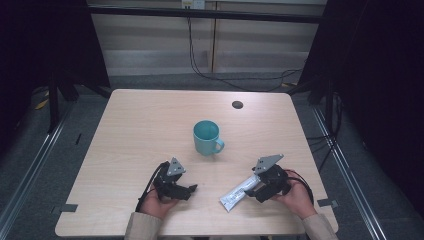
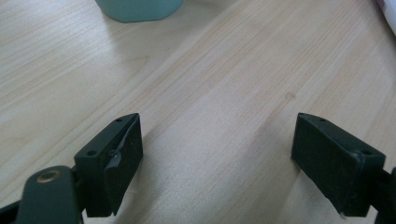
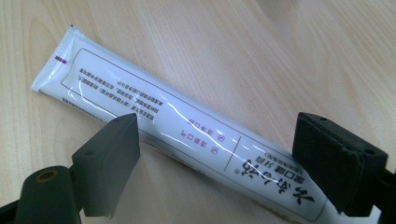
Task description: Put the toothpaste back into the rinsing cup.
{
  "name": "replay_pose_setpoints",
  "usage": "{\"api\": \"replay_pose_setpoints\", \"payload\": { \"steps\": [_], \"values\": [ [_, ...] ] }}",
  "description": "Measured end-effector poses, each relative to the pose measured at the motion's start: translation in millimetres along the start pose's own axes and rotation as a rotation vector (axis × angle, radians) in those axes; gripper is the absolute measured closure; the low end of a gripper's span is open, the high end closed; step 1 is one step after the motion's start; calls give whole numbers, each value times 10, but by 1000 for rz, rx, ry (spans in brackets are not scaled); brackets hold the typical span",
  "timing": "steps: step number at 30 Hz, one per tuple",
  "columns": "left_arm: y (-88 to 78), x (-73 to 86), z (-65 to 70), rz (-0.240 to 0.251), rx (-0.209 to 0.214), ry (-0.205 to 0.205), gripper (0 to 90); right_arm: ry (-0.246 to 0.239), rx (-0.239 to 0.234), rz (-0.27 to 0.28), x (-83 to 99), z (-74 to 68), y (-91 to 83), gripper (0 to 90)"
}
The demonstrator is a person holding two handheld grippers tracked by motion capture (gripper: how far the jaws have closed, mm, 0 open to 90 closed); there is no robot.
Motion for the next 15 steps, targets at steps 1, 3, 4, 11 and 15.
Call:
{"api": "replay_pose_setpoints", "payload": {
  "steps": [1,3,4,11,15],
  "values": [
    [0,0,0,0,0,0,162,1,1,-7,12,1,12,142],
    [0,0,0,0,0,0,161,1,-11,-20,39,4,36,144],
    [0,0,0,0,0,0,162,4,-13,-25,57,-1,47,147],
    [-1,0,-1,-1,0,1,162,90,-19,-32,130,71,37,403],
    [0,0,0,0,0,0,161,114,-14,-44,123,79,5,587]
  ]
}}
Point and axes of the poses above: each handheld gripper's, and its own axes: y roughly forward along the jaws, x roughly out of its underside, z roughly to its right, the point moved 2 cm from there along y, roughly forward along the jaws, and after that the axes turned 3 degrees about y, right-handed, at the moved point
